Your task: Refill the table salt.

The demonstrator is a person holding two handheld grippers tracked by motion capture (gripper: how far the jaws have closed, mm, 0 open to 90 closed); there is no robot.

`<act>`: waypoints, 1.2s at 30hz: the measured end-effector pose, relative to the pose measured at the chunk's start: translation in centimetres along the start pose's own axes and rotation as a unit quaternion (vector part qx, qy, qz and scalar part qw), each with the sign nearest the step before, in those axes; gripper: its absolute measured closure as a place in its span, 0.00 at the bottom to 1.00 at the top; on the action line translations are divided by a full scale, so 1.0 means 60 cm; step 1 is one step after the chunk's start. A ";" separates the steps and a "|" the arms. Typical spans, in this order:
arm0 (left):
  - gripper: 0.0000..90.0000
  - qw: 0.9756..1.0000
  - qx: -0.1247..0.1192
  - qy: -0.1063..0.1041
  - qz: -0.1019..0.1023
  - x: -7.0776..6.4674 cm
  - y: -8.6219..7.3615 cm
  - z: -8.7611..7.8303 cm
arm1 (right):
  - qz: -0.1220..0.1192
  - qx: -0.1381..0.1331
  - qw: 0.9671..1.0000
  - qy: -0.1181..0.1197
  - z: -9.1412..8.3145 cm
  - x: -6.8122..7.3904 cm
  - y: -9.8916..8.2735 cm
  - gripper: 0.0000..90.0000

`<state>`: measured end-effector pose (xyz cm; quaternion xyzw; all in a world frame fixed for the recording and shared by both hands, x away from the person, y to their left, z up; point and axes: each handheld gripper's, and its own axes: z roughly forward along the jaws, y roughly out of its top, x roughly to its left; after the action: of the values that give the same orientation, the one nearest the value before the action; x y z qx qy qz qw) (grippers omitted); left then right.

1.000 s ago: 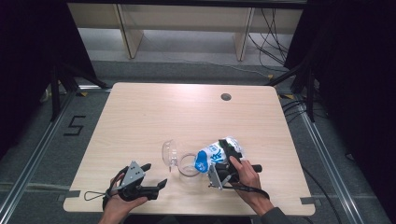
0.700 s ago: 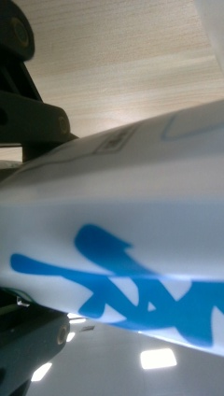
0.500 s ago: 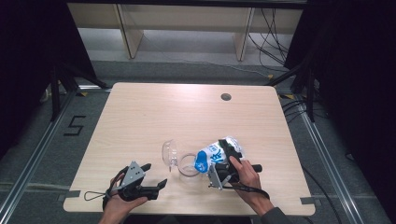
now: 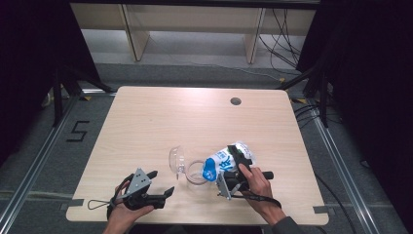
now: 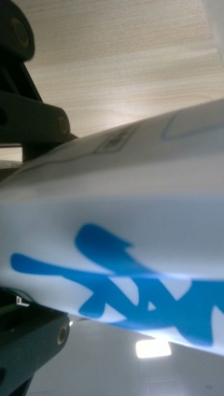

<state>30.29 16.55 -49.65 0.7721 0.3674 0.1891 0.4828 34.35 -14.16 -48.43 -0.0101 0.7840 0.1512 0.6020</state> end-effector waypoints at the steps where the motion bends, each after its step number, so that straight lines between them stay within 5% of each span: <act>1: 0.19 1.000 -0.001 0.000 -0.001 -0.001 0.000 0.000 | 0.004 0.005 1.000 -0.007 -0.002 0.001 0.001 0.56; 3: 0.19 1.000 -0.002 -0.001 -0.005 -0.002 0.000 0.000 | 0.007 0.007 1.000 -0.011 -0.003 0.001 0.001 0.56; 4: 0.19 1.000 0.000 -0.001 0.003 -0.001 0.000 0.000 | -0.031 0.003 0.999 -0.016 -0.004 -0.007 0.003 0.56; 5: 0.19 1.000 0.000 0.000 0.004 0.000 0.000 0.000 | -0.026 0.004 1.000 -0.016 -0.004 -0.006 0.003 0.56; 6: 0.19 1.000 0.000 0.000 0.004 0.000 0.000 0.000 | 0.007 0.012 1.000 -0.011 -0.004 0.002 0.002 0.56; 7: 0.19 1.000 0.001 0.000 0.005 0.000 0.000 0.000 | 0.008 0.014 1.000 -0.011 -0.004 0.002 0.002 0.56; 11: 0.19 1.000 -0.001 -0.001 -0.005 -0.001 -0.001 0.002 | -0.001 0.011 1.000 -0.014 -0.003 0.001 0.002 0.56; 12: 0.19 1.000 0.001 0.001 -0.003 -0.002 0.000 0.002 | -0.035 0.009 0.999 -0.020 -0.003 -0.007 0.003 0.56; 13: 0.19 1.000 0.001 0.001 -0.003 -0.002 0.000 0.002 | -0.042 0.009 0.999 -0.020 -0.003 -0.008 0.003 0.56; 16: 0.19 1.000 0.001 0.000 -0.003 -0.002 -0.001 0.002 | -0.008 0.018 1.000 -0.019 -0.003 0.001 0.001 0.56; 20: 0.19 1.000 0.001 0.002 -0.003 -0.001 -0.001 0.002 | -0.022 0.015 0.999 -0.024 -0.003 0.002 0.003 0.56; 22: 0.19 1.000 0.002 0.002 -0.003 -0.001 -0.001 0.001 | -0.054 0.011 0.998 -0.024 -0.003 -0.005 0.006 0.56; 25: 0.19 1.000 -0.001 -0.001 -0.003 -0.001 -0.001 0.002 | -0.030 0.014 0.999 -0.023 -0.003 0.001 0.005 0.56; 36: 0.19 1.000 0.002 0.004 -0.005 -0.002 -0.001 0.001 | -0.058 0.005 0.998 -0.037 -0.003 0.000 0.007 0.57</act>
<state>30.26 16.43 -49.73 0.7705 0.3730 0.1892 0.4811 34.10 -13.82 -48.29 -0.0470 0.7602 0.1125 0.6382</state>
